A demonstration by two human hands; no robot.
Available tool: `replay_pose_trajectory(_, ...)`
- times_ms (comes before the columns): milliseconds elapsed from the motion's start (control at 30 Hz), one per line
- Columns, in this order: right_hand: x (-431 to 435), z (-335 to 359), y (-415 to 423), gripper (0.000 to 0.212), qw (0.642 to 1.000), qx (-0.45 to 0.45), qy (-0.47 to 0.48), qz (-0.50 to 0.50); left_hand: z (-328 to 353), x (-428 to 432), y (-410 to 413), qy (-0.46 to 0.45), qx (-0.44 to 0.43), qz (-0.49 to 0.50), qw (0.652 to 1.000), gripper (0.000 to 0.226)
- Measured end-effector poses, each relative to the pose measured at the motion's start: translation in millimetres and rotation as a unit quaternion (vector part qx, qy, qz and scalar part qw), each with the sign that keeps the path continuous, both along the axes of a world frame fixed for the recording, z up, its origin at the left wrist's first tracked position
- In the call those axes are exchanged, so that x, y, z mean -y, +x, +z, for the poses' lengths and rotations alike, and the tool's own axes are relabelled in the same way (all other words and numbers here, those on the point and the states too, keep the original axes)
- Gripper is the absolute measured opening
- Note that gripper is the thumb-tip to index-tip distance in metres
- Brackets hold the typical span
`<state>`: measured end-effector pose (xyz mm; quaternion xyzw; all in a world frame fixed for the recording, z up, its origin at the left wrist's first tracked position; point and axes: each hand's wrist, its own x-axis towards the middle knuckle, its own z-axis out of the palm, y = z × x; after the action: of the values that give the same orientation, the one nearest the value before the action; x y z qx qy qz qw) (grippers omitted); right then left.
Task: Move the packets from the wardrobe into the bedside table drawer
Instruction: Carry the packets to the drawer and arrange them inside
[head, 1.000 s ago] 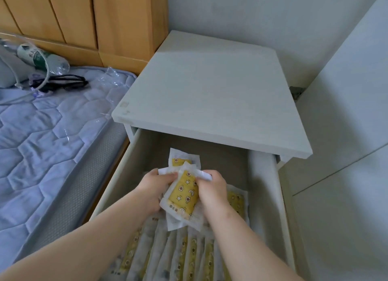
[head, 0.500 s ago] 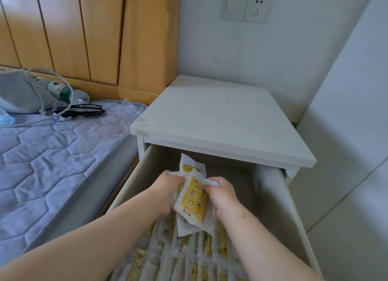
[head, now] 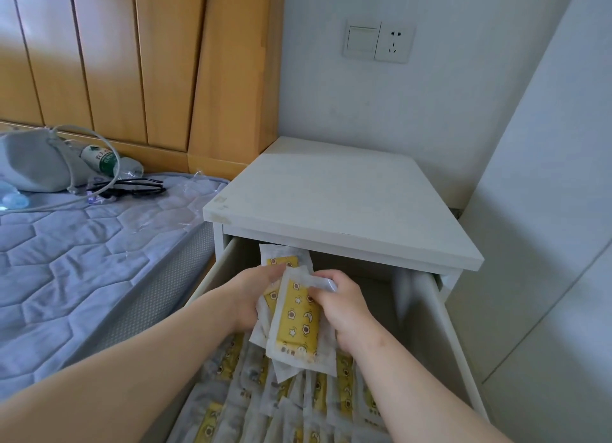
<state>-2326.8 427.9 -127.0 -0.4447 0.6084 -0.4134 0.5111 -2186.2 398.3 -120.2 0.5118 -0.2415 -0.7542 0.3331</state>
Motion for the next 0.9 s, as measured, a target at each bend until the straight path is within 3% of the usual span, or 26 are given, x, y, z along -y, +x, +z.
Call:
replay_pose_trajectory(233,2.8,-4.8,-8.8,0.014,0.993,0.050,0.011,-0.106,-9.2,7.9,14.4,-0.057,0.070,0.039,0.995,0.025)
replay_pose_trajectory(367,8.0,-8.7,-13.9,0.018,0.985,0.066,0.007,-0.161,-12.4,8.5,18.0,-0.123,0.155,0.020,0.980,0.038)
replay_pose_trajectory(600,23.4,-29.6,-5.2,0.033,0.981,0.048,0.026,-0.188,-16.3,7.9,7.9,-0.164,0.198,0.063,0.964,0.065)
replay_pose_trajectory(767,51.4,-47.2,2.4,0.040,0.975,0.039,0.058,-0.209,-24.8,28.8,5.6,-0.242,0.280,0.071,0.926,0.069)
replay_pose_trajectory(900,73.0,-56.9,3.6,0.040,0.968,0.069,0.071,-0.231,-31.8,55.3,3.5,-0.276,0.325,0.045,0.903,0.057)
